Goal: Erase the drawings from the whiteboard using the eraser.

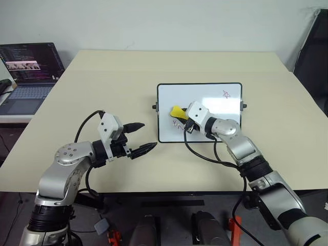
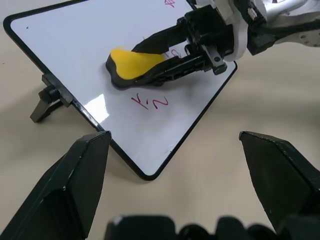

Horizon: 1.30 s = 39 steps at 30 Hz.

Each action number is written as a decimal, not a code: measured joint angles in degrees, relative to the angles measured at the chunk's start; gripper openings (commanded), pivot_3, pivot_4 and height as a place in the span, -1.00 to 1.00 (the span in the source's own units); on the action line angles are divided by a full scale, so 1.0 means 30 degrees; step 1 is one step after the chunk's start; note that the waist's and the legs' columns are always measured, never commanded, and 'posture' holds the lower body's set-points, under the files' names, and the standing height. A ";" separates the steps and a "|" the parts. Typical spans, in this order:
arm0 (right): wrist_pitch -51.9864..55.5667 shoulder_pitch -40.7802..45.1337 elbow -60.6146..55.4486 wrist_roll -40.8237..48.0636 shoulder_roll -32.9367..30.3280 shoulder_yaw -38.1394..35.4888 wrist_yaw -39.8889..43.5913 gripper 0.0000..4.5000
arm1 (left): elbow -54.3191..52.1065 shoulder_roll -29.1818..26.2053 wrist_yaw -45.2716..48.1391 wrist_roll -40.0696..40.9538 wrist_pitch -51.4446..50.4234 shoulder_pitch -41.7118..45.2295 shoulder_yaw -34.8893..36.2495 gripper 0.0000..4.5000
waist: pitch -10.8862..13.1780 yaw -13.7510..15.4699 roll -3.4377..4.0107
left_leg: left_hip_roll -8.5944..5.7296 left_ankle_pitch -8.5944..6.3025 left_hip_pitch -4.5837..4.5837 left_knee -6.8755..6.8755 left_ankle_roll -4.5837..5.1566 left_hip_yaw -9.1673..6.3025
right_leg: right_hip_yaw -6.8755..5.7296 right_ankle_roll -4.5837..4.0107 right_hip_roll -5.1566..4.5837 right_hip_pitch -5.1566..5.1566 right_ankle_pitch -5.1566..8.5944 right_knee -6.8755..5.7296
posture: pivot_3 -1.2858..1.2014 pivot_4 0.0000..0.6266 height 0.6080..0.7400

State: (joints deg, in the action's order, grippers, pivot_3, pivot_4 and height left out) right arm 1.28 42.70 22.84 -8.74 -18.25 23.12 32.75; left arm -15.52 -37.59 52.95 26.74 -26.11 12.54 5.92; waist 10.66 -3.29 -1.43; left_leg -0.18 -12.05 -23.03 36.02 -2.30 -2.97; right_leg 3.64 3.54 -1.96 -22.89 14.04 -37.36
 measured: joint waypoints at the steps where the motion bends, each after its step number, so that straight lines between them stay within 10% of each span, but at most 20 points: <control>1: -0.0336 -0.0169 0.0133 -0.0311 -0.0089 0.0354 0.0298 -0.47 | 0.0003 -0.0014 0.0043 0.0003 0.0000 0.0004 -0.0001 1.00 | -0.0010 -0.0011 -0.0014 | 0.0008 -0.0002 0.0114 -0.0010 0.0002 -0.0007 | -0.0012 -0.0007 0.0001 0.0134 0.0041 0.0024 | 0.03 -0.52 1.00; 10: -0.0744 -0.1722 0.0279 -0.0632 -0.0433 0.1368 0.2661 -0.48 | 0.0035 -0.0350 0.0157 0.0105 -0.0173 0.0224 0.0012 1.00 | -0.0074 0.0003 -0.0091 | 0.0221 -0.0060 0.0540 -0.0008 -0.0093 -0.0028 | 0.0001 -0.0063 -0.0019 0.0469 0.0153 0.0121 | 0.03 -0.52 1.00; 27: -0.1485 0.1655 0.3040 -0.1941 0.0840 -0.0208 -0.2933 -0.48 | 0.0897 -0.0326 0.0248 0.0043 -0.0266 0.1418 -0.0565 1.00 | -0.0074 0.0004 -0.0092 | 0.0251 0.0020 0.0389 -0.0053 0.0034 0.0080 | 0.0003 -0.0099 0.0007 0.0353 0.0111 0.0089 | 0.03 -0.52 1.00; 39: 0.1636 -0.2681 -0.3051 -0.0482 -0.1046 -0.0011 0.3964 -0.49 | 0.1650 -0.0197 0.0512 -0.0142 -0.0200 0.2351 -0.1061 1.00 | -0.0064 0.0085 -0.0095 | 0.0253 0.0016 0.0216 -0.0062 0.0028 0.0053 | -0.0013 -0.0098 0.0005 0.0214 0.0114 0.0110 | 0.03 -0.52 1.00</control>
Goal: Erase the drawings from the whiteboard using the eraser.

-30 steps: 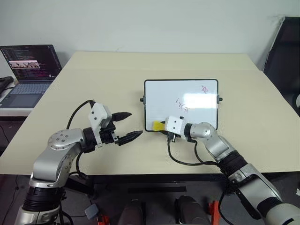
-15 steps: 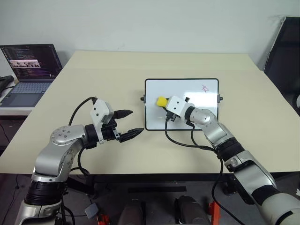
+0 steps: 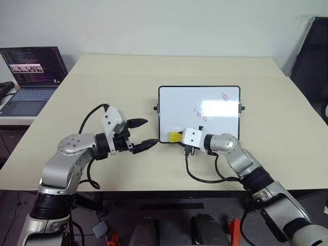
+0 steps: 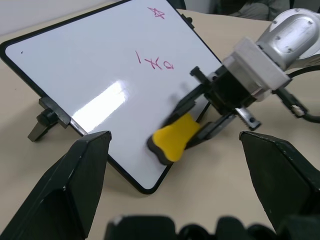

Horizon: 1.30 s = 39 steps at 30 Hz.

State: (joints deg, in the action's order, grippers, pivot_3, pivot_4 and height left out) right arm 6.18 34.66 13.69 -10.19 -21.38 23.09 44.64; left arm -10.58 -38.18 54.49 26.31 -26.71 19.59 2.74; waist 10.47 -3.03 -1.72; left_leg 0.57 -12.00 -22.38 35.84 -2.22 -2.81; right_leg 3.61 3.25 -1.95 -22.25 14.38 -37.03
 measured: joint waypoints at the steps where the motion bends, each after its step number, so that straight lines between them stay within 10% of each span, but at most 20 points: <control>1: 0.1203 -0.0136 -0.0890 0.0824 -0.0270 -0.0612 0.0499 -0.49 | 0.0057 0.0017 0.0023 -0.0001 0.0006 0.0233 -0.0034 1.00 | 0.0027 0.0047 0.0026 | -0.0008 0.0003 -0.0104 0.0022 0.0001 -0.0004 | -0.0024 0.0009 0.0005 -0.0063 -0.0008 -0.0003 | 0.03 -0.52 1.00; 13: 0.8964 -0.0432 -0.8372 0.9172 -0.8281 -1.0043 0.4725 -0.49 | 0.1477 -0.0185 0.0483 -0.0592 0.0818 0.2778 -0.0308 1.00 | 0.0078 0.0446 0.0066 | -0.0025 -0.0131 -0.0509 0.0008 -0.0106 -0.0050 | -0.0138 -0.0020 0.0126 -0.0430 -0.0045 0.0032 | 0.03 -0.52 1.00; 39: 0.6873 -0.4307 -0.5916 0.9107 -1.2186 -1.1771 0.5105 -0.49 | 0.1580 -0.0194 0.0757 -0.1694 0.1136 0.4699 -0.0905 1.00 | 0.0116 0.0390 0.0105 | 0.0031 -0.0132 -0.0469 0.0078 -0.0102 0.0013 | -0.0026 0.0077 0.0222 -0.0425 -0.0008 -0.0021 | 0.03 -0.52 1.00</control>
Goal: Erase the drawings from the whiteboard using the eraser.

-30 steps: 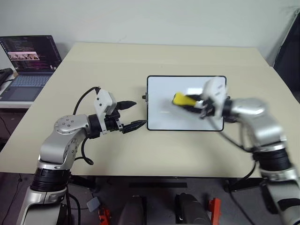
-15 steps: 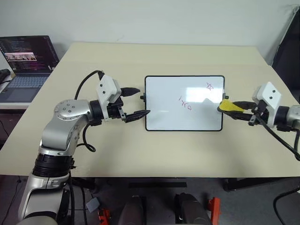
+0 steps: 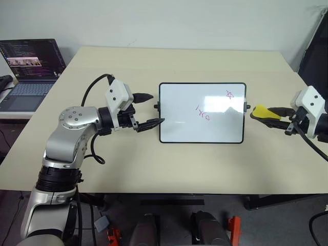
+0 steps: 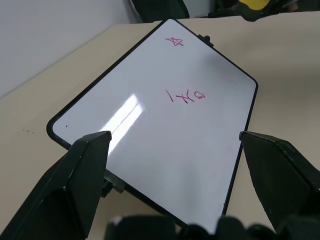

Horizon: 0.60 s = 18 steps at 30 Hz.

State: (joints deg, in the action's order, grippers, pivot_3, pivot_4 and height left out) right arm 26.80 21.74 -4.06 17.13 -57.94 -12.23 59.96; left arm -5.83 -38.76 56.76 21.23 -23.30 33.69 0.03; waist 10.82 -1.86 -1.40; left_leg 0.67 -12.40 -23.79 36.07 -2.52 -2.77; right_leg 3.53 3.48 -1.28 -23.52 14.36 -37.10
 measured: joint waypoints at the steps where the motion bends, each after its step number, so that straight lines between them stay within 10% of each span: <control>1: 0.0000 0.0002 -0.0005 0.0011 0.0000 0.0000 0.0000 -0.49 | 0.0001 0.0000 0.0000 -0.0004 0.0000 0.0001 0.0000 1.00 | 0.0000 0.0002 0.0000 | 0.0000 0.0000 0.0000 0.0000 0.0000 0.0000 | -0.0001 0.0000 0.0000 0.0000 0.0000 0.0000 | 0.03 -0.52 1.00; 18: 0.0757 0.1656 -0.1872 0.1535 0.2975 0.0598 -0.1534 -0.49 | 0.0590 0.0159 -0.0024 -0.0392 0.0092 0.0129 -0.0023 1.00 | -0.0001 -0.0141 0.0001 | 0.0010 0.0002 0.0017 0.0015 -0.0001 -0.0002 | 0.0010 -0.0077 0.0018 0.0000 -0.0050 -0.0050 | 0.03 -0.52 1.00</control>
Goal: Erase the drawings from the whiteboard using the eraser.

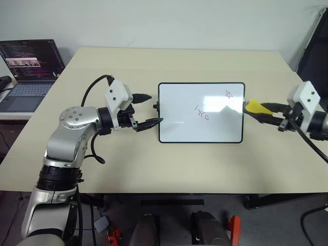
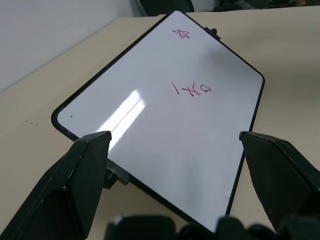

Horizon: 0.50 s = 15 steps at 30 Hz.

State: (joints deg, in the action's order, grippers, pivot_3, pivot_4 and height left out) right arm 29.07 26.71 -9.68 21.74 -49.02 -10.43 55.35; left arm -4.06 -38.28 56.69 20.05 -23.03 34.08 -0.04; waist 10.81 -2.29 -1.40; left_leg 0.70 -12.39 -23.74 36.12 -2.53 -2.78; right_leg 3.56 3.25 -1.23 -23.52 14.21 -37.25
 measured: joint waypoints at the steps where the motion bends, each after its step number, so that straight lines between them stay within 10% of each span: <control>1: 0.0037 0.0420 -0.0330 -0.0039 0.0721 0.0441 -0.0422 -0.49 | 0.0019 0.0024 0.0004 -0.0002 0.0005 0.0003 -0.0002 1.00 | -0.0001 -0.0037 0.0000 | 0.0008 0.0000 0.0011 0.0004 0.0000 -0.0004 | -0.0001 0.0000 0.0010 0.0004 0.0001 -0.0008 | 0.03 -0.52 1.00; 15: -0.3406 0.3691 0.4616 -0.5392 0.7163 0.4943 -0.7122 -0.49 | -0.0039 0.0131 0.0115 0.0035 -0.0094 -0.0252 -0.0309 1.00 | -0.0001 0.0143 0.0000 | 0.0000 0.0003 0.0002 0.0017 -0.0006 -0.0009 | -0.0008 -0.0025 0.0001 -0.0005 -0.0012 -0.0030 | 0.03 -0.52 1.00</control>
State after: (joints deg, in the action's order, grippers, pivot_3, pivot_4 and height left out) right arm 18.85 37.78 4.17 5.56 -27.53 4.40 33.99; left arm -4.18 -37.89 57.03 20.16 -23.31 33.32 -0.97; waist 10.81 -1.86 -1.40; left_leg 0.70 -12.38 -23.73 36.17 -2.54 -2.80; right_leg 3.53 3.17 -1.22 -23.54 14.17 -37.34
